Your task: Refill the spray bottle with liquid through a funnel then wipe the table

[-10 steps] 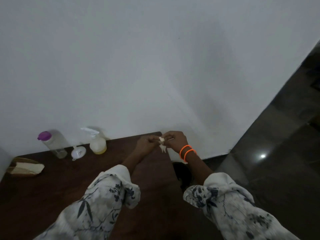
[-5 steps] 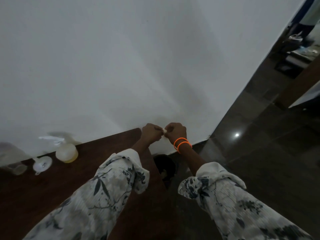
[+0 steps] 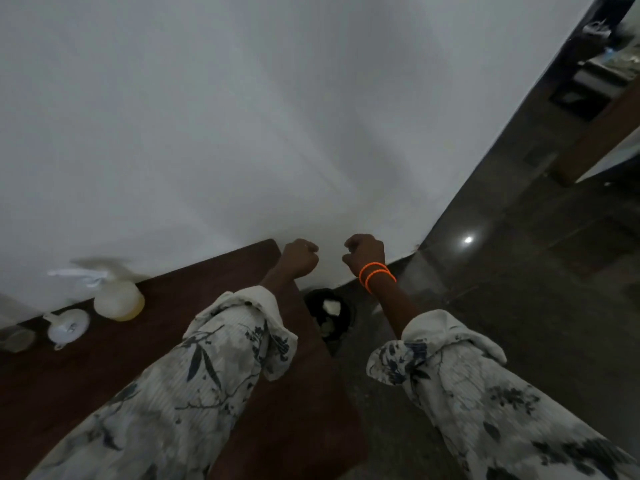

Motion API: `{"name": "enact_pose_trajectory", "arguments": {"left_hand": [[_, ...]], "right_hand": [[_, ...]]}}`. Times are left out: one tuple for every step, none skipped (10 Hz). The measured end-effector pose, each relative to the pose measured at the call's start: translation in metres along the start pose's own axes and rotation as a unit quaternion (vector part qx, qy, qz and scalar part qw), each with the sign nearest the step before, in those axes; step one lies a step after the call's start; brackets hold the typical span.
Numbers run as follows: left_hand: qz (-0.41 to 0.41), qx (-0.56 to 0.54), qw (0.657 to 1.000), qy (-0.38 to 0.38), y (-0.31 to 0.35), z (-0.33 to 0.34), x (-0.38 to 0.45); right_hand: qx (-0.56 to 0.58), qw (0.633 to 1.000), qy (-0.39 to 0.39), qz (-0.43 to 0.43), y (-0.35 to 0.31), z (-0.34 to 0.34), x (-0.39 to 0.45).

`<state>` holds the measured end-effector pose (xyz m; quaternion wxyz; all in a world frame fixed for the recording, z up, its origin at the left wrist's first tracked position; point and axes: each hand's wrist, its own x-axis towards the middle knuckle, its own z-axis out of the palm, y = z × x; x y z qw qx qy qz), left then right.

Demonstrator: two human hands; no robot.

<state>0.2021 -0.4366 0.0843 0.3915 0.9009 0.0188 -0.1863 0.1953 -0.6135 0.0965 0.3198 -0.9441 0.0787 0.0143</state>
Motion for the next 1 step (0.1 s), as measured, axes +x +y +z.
{"name": "enact_pose_trajectory", "arguments": {"left_hand": [[0.003, 0.002, 0.999, 0.038, -0.0134, -0.0028, -0.0003]], "right_hand": [[0.03, 0.999, -0.01, -0.001, -0.0039, 0.0043, 0.0005]]}}
